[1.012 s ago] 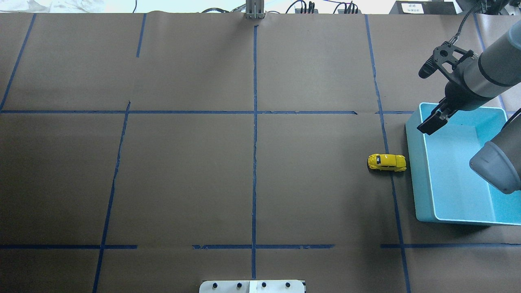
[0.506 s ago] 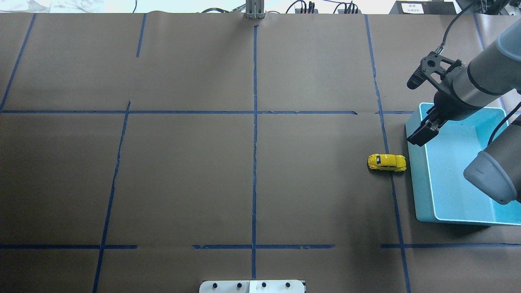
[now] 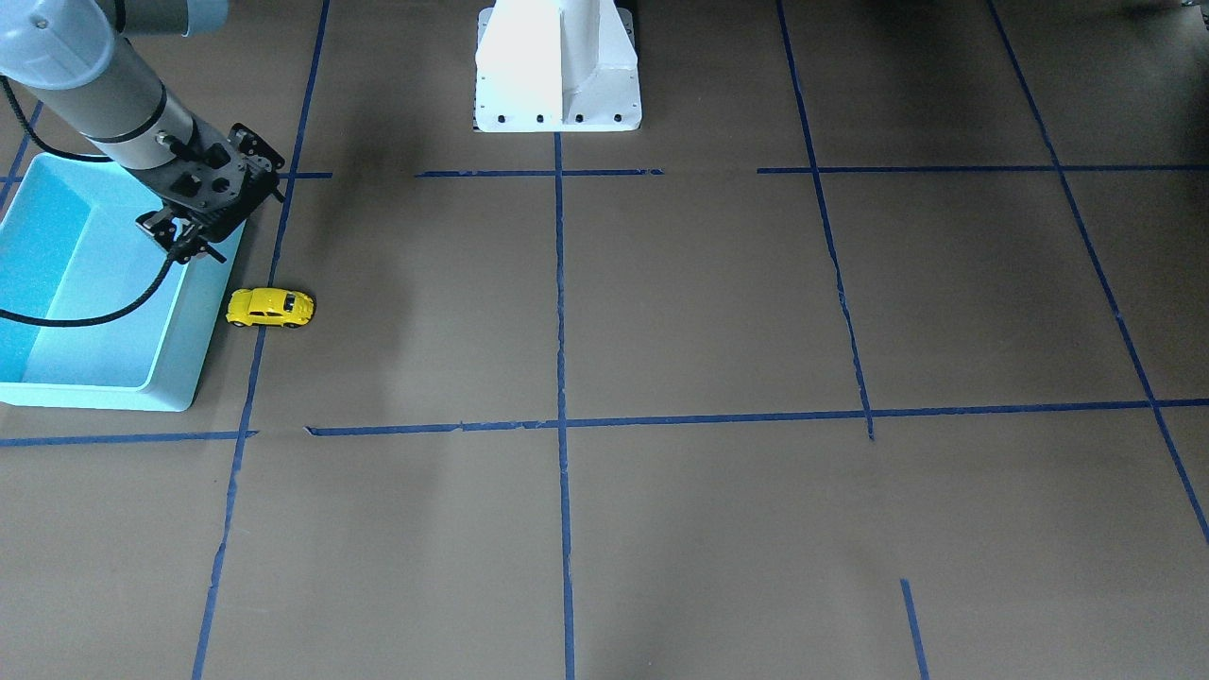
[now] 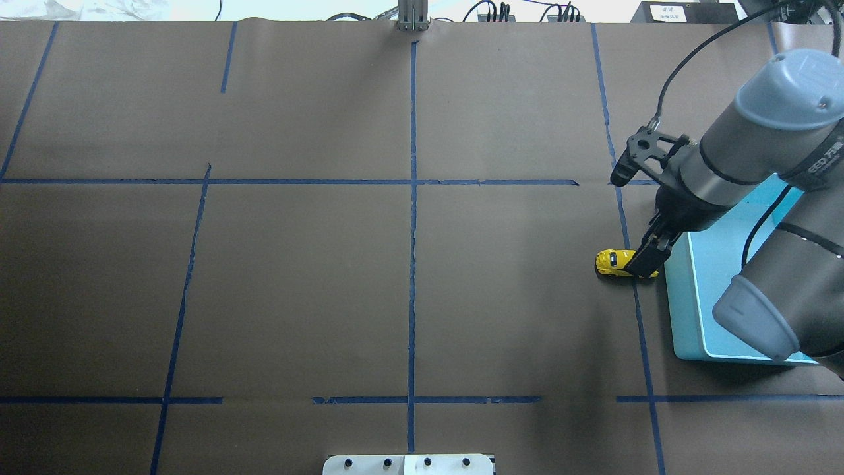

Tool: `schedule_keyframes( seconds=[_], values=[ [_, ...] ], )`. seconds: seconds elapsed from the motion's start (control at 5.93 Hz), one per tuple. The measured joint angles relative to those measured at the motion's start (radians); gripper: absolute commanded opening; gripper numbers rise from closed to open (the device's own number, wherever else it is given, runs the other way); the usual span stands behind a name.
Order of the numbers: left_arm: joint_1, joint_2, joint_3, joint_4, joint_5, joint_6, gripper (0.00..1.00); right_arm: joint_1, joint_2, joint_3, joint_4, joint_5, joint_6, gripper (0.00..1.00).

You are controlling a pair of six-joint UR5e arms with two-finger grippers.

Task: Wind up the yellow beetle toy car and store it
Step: 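Lower the right gripper around the yellow car and close it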

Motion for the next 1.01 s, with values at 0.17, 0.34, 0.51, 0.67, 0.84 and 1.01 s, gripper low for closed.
schedule_keyframes(
  seconds=[0.17,0.34,0.51,0.67,0.84,1.01],
  values=[
    [0.0,0.0,-0.005,-0.001,0.0,0.002,1.0,-0.04,0.001,-0.005,-0.004,-0.027,-0.118,1.0],
    [0.0,0.0,-0.012,-0.011,0.0,0.005,1.0,-0.055,-0.004,-0.015,-0.005,-0.067,-0.218,1.0],
    [0.0,-0.001,-0.017,-0.029,-0.001,0.025,1.0,-0.064,-0.011,-0.041,-0.003,-0.119,-0.299,1.0],
    [0.0,-0.001,-0.018,-0.04,-0.003,0.052,1.0,-0.079,-0.013,-0.073,-0.002,-0.174,-0.37,1.0],
    [0.0,-0.003,-0.02,-0.041,-0.006,0.061,1.0,-0.102,-0.014,-0.101,-0.001,-0.226,-0.409,1.0],
    [0.001,-0.005,-0.023,-0.04,-0.008,0.061,1.0,-0.124,-0.014,-0.122,0.0,-0.275,-0.424,1.0]
  ],
)
